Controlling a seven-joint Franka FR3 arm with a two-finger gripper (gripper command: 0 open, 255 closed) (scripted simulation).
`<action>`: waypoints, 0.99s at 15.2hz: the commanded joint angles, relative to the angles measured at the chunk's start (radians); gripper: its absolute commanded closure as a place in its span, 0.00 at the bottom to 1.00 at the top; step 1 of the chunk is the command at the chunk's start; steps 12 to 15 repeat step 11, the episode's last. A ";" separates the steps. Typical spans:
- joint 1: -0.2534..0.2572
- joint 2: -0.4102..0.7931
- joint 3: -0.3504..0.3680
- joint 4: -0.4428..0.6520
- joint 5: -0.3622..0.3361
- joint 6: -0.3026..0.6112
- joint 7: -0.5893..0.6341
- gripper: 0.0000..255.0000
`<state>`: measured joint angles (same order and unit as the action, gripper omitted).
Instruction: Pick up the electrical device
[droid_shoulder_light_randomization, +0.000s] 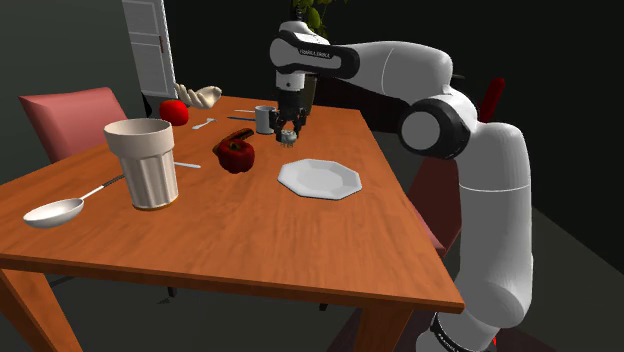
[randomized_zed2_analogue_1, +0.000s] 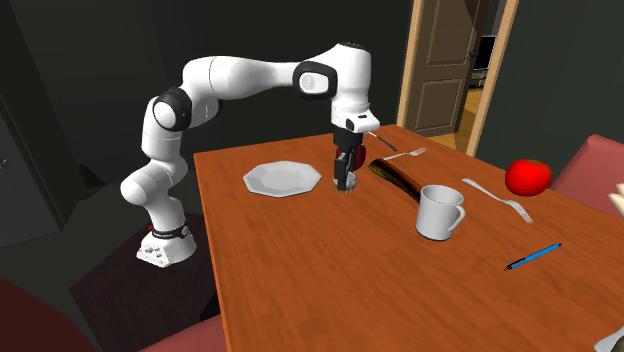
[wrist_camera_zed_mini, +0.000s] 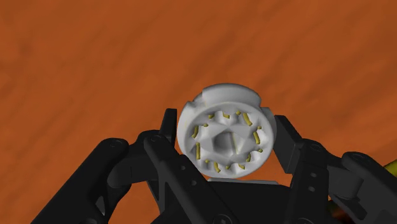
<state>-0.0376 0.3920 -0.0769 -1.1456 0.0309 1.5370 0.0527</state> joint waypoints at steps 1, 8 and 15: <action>-0.001 0.016 0.000 0.052 0.001 -0.037 0.001 1.00; -0.010 0.096 0.001 0.279 0.007 -0.183 0.001 1.00; -0.013 0.117 0.001 0.331 0.009 -0.214 0.001 1.00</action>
